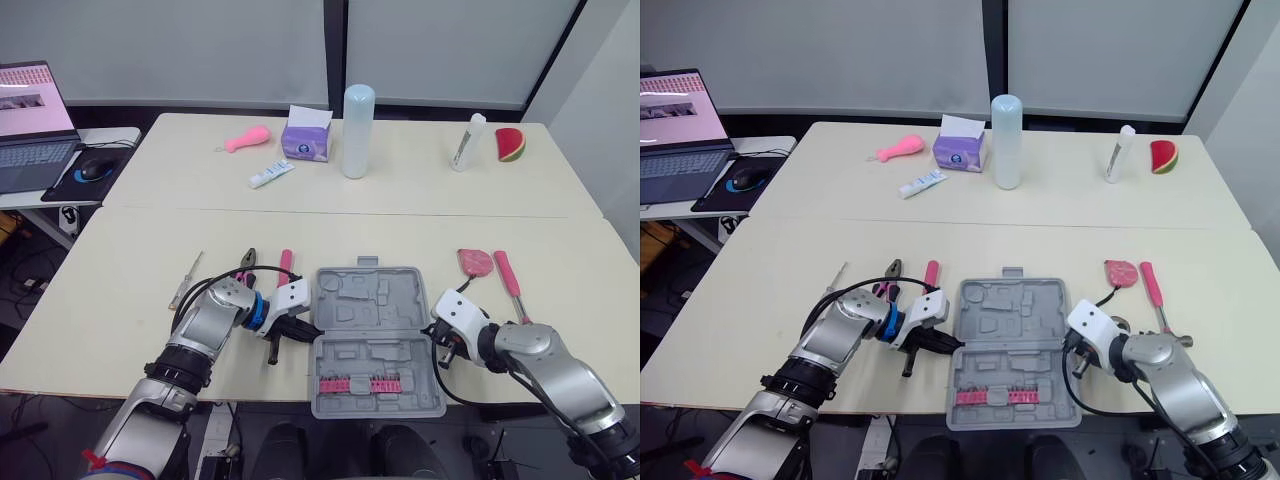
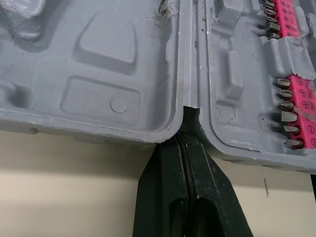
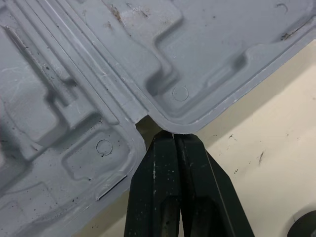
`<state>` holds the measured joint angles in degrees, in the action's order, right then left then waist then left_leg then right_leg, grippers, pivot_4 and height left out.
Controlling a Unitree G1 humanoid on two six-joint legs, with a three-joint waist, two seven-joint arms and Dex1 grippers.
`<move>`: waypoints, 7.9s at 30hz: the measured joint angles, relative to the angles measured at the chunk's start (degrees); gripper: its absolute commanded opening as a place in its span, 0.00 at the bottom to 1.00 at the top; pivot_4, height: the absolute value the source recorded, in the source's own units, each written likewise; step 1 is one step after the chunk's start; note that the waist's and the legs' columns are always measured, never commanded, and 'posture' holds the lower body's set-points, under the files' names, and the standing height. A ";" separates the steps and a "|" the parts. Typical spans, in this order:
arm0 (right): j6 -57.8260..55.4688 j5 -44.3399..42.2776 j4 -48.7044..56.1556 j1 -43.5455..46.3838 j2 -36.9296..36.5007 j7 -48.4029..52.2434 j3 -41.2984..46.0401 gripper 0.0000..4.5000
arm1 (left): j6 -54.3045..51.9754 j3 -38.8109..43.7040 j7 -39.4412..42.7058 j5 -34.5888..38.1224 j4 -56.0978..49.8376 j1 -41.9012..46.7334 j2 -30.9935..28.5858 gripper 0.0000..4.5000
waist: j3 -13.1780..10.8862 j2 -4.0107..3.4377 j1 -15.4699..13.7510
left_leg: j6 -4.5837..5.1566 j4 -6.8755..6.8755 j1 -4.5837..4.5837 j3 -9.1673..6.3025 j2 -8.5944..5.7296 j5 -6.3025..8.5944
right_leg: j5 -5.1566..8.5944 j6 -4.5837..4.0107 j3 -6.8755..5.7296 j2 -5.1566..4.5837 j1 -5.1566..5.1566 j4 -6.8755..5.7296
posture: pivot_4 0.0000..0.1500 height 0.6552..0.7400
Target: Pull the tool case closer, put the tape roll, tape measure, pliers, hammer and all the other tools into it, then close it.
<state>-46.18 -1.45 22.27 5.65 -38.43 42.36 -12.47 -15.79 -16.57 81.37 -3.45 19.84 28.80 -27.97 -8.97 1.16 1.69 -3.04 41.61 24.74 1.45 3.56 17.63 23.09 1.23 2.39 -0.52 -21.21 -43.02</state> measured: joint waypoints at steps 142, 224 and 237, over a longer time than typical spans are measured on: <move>20.21 -1.51 -10.20 -6.60 -9.32 6.11 11.76 0.72 | -3.51 14.14 -4.72 33.71 -37.01 -18.89 -16.78 1.00 | -0.18 -0.23 -0.08 | 0.24 -1.06 -1.65 -0.41 -0.06 0.17 | 0.01 0.00 0.25 0.49 2.20 1.68 | 1.00 0.53; -11.06 -11.64 -12.30 29.25 21.02 -6.18 -9.66 0.00 | -2.33 20.35 -8.70 30.57 -26.54 -18.08 -20.51 1.00 | -0.30 -0.36 -0.12 | 0.02 -0.82 -0.81 -1.19 -0.14 0.04 | 0.00 -0.03 -0.09 0.35 1.57 1.48 | 1.00 0.53; -1.18 -7.95 -31.03 34.26 25.48 -2.33 -13.97 0.00 | -1.94 20.80 -9.27 30.07 -28.52 -19.21 -21.37 1.00 | -0.30 -0.37 0.27 | 0.03 -0.83 -0.78 -1.03 -0.01 0.03 | 0.00 -0.03 -0.01 0.40 1.07 0.92 | 1.00 0.53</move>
<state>-47.36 -9.40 -8.76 39.92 -12.96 40.03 -26.44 -17.73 4.23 72.09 26.61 -8.69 9.59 -49.35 -9.27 0.80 1.96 -3.01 40.79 23.96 0.42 3.56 17.65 23.10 1.20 2.38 -0.12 -20.13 -42.10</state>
